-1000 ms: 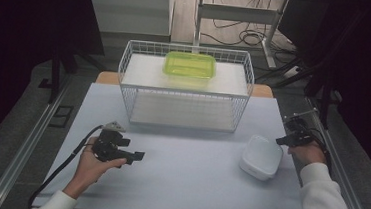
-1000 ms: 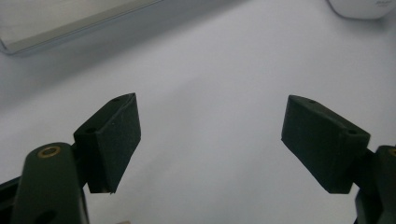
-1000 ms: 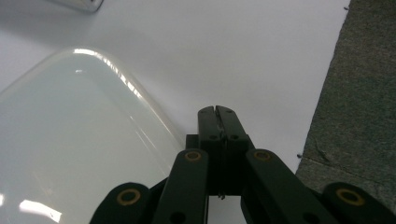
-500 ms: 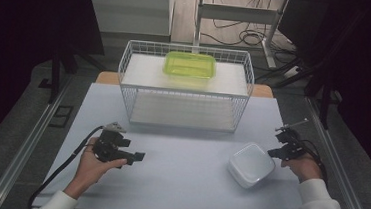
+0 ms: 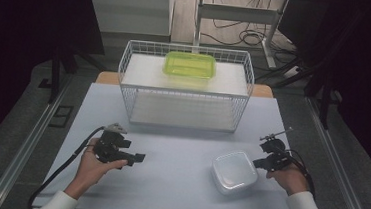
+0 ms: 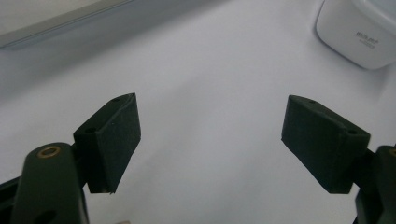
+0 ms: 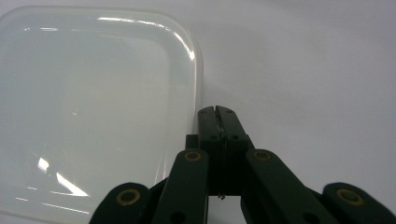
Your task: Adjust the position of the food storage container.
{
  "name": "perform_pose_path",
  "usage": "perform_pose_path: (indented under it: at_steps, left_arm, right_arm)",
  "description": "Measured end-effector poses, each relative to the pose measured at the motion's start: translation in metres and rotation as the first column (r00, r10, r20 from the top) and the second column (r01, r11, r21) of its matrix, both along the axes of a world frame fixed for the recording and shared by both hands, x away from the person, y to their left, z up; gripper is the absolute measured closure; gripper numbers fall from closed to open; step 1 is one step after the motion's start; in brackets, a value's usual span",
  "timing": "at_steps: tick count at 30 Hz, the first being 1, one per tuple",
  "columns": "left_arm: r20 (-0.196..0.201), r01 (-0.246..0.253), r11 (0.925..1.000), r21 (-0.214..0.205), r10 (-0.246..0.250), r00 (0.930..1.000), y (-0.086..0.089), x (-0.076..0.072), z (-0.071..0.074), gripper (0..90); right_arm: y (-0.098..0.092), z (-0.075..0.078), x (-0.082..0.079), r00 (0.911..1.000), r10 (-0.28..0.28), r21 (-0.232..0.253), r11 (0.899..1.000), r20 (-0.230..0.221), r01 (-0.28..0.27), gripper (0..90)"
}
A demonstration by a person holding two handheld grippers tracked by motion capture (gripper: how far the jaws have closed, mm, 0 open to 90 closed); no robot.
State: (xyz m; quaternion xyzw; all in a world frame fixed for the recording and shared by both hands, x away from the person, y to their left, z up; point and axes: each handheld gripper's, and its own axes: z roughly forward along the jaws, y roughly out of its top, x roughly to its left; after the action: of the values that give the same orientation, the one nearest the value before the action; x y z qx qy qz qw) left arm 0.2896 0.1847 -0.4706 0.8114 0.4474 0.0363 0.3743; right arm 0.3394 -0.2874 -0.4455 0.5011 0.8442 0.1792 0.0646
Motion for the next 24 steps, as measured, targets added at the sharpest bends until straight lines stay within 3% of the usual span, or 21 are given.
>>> perform_pose_path:
  at_steps: [12,24]
  left_arm:
    - [0.001,0.003,1.0,0.003,-0.003,1.0,0.0,0.0,-0.001,19.0]
    - [0.002,0.006,1.0,0.002,-0.006,1.0,-0.001,-0.001,0.0,19.0]
  right_arm:
    - [0.034,-0.006,-0.014,0.9973,0.073,0.035,0.997,-0.001,-0.073,89.3]
    - [0.026,-0.006,-0.023,0.9949,0.101,0.053,0.994,-0.005,-0.1,89.3]
